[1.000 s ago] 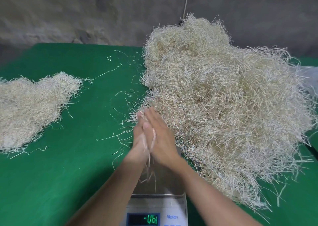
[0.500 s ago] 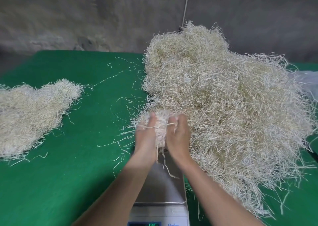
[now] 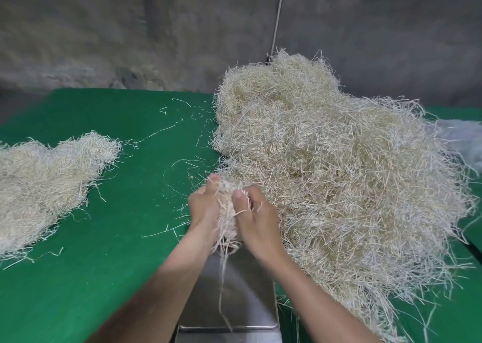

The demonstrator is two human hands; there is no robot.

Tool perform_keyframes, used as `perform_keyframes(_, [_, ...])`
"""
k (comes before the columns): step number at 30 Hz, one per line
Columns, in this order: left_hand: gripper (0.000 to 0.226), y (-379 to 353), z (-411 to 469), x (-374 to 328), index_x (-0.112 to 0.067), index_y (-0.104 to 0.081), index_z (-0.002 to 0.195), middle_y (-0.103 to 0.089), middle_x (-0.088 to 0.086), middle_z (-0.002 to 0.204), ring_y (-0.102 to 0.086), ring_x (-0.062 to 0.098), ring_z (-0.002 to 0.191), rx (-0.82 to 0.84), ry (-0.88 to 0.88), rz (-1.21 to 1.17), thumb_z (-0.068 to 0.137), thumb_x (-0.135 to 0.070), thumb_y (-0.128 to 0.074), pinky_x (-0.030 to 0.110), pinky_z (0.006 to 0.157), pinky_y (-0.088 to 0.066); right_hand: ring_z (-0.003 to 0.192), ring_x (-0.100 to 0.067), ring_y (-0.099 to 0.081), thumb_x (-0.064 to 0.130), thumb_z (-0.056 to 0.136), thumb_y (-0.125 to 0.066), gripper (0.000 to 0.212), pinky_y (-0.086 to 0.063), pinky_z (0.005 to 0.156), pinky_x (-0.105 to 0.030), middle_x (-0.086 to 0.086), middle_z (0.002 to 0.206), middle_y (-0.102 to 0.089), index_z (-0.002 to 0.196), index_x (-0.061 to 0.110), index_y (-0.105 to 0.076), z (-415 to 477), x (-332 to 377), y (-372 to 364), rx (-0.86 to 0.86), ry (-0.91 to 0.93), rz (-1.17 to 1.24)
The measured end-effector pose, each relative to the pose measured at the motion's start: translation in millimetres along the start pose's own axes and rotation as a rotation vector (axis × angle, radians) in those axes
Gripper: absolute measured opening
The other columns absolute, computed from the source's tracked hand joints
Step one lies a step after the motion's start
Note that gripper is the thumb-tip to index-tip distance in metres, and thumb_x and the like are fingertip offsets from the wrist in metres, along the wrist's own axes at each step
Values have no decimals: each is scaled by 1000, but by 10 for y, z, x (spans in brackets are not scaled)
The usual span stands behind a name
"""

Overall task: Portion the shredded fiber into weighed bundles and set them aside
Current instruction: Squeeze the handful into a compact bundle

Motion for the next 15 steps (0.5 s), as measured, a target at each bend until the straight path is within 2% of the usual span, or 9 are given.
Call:
perform_keyframes(2, [24, 49, 42, -14, -11, -61, 102, -61, -1, 86, -61, 13, 77, -43, 32, -44, 98, -31, -49, 26, 76, -53, 95, 3, -53, 56, 85, -48, 33, -49, 86, -32, 11, 109, -55, 111, 35, -45, 62, 13, 92, 65, -91, 176])
perform_keyframes(3, [22, 52, 50, 1, -13, -59, 91, -65, -3, 77, -64, 10, 71, -21, 35, -33, 97, -32, -50, 23, 75, -54, 123, 0, -41, 66, 80, -44, 52, -38, 105, -36, 13, 136, -40, 126, 43, -35, 89, 22, 104, 104, -90, 159])
perform_keyframes(5, [25, -70, -101, 31, -20, -55, 82, -66, -11, 62, -62, -2, 52, 141, 68, -73, 100, -33, -43, 16, 55, -51, 141, -5, -8, 75, 77, -38, 68, -10, 109, -42, 21, 154, -2, 138, 57, -15, 144, 37, 6, 190, -34, -63])
perform_keyframes(6, [28, -150, -184, 65, -22, -56, 84, -66, -9, 68, -62, -4, 54, 209, 94, -88, 101, -33, -37, 16, 55, -50, 142, -11, -12, 72, 81, -36, 62, -12, 108, -43, 14, 156, -7, 139, 56, -21, 186, 48, -57, 231, -16, -183])
perform_keyframes(7, [30, -195, -241, 82, -24, -58, 84, -63, -6, 74, -62, -3, 57, 249, 118, -71, 102, -30, -35, 17, 58, -50, 135, -16, -35, 66, 88, -35, 50, -27, 108, -42, 2, 149, -34, 136, 48, -38, 237, 60, -92, 247, -24, -243])
perform_keyframes(8, [33, -199, -268, 61, -23, -62, 82, -62, -1, 79, -63, 3, 63, 254, 145, -54, 102, -27, -36, 21, 65, -51, 106, -17, -62, 57, 94, -35, 42, -51, 92, -35, -3, 115, -63, 123, 34, -56, 295, 41, -95, 220, -21, -221])
perform_keyframes(10, [32, -149, -272, 15, -18, -71, 98, -66, 13, 102, -64, 20, 91, 323, 202, -131, 100, -28, -40, 38, 93, -48, 42, -12, -47, 49, 97, -36, 45, -41, 40, -22, 10, 51, -52, 87, 19, -67, 409, -4, 7, 89, -49, -59])
perform_keyframes(12, [45, -33, -262, 12, -14, -50, 133, -56, 13, 132, -54, 26, 119, 383, 190, -228, 97, -39, -40, 44, 109, -32, 32, -11, -27, 43, 97, -40, 40, -24, 33, -20, 12, 41, -37, 64, 25, -54, 524, -85, 155, -56, -146, 79])
perform_keyframes(15, [79, 149, -344, 203, -41, -20, 147, -30, -24, 146, -31, 10, 136, 326, -16, 17, 79, -73, -44, 41, 113, -14, 35, -9, -24, 39, 99, -42, 45, -25, 37, -18, 10, 47, -30, 64, 11, -51, 656, -200, 255, -265, -329, 217])
Point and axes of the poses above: each hand's wrist, its own z-axis towards the middle knuckle, its own y-axis out of the back of the hand, x = y × z, the point moved 3 cm from there along z, towards the middle knuckle
